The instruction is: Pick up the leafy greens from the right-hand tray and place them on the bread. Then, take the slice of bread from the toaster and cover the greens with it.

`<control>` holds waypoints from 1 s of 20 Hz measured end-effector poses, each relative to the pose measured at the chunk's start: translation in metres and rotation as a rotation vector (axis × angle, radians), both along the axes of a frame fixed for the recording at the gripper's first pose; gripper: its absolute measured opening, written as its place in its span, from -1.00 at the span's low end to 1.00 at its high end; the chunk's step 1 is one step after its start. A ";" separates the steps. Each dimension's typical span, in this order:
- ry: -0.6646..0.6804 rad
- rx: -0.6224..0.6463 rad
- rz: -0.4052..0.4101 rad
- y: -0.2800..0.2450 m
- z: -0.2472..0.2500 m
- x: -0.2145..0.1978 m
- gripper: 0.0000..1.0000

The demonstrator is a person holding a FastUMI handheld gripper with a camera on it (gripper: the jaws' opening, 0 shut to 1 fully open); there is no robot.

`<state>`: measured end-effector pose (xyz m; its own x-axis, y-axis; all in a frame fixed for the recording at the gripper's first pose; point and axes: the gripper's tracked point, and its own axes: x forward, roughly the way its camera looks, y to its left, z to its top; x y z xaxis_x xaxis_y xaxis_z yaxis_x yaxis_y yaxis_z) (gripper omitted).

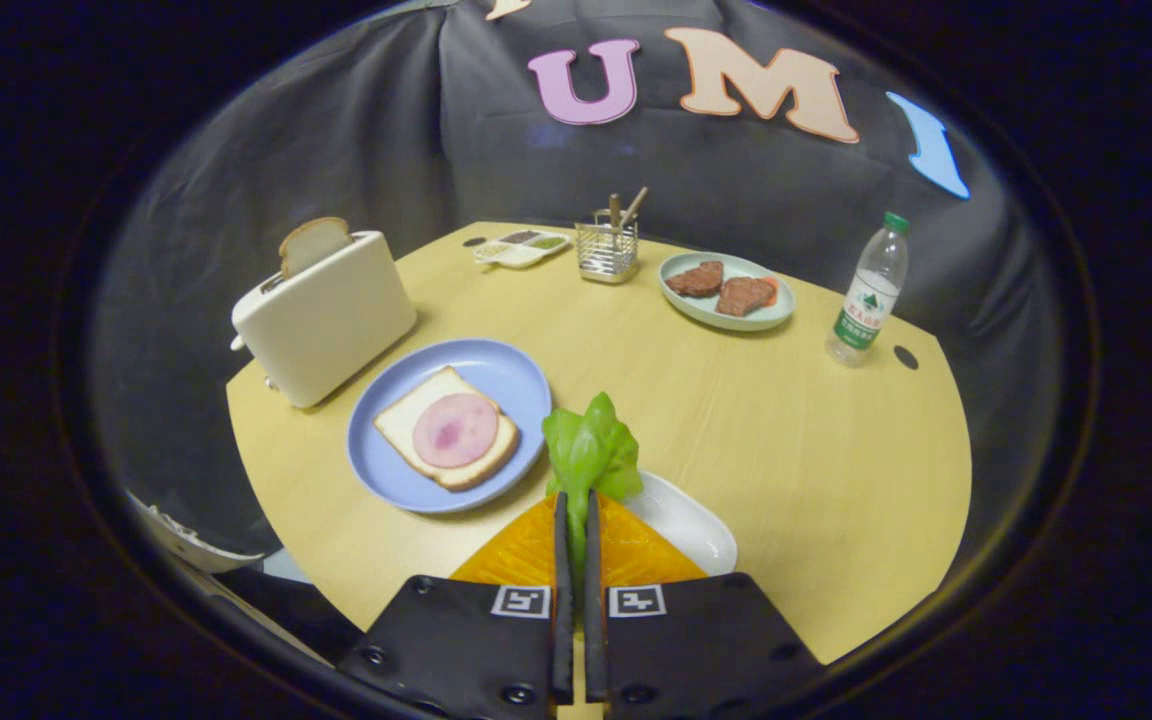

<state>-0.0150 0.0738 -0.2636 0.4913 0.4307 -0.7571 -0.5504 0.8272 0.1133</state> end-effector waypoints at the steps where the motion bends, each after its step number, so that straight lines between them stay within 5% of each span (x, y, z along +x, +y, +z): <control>1: -0.003 0.009 0.003 0.009 0.004 0.001 -0.81; 20: 0.002 0.039 0.183 0.167 0.001 -0.009 -0.77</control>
<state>-0.0241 0.2408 -0.2626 0.4007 0.5414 -0.7391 -0.6907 0.7086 0.1446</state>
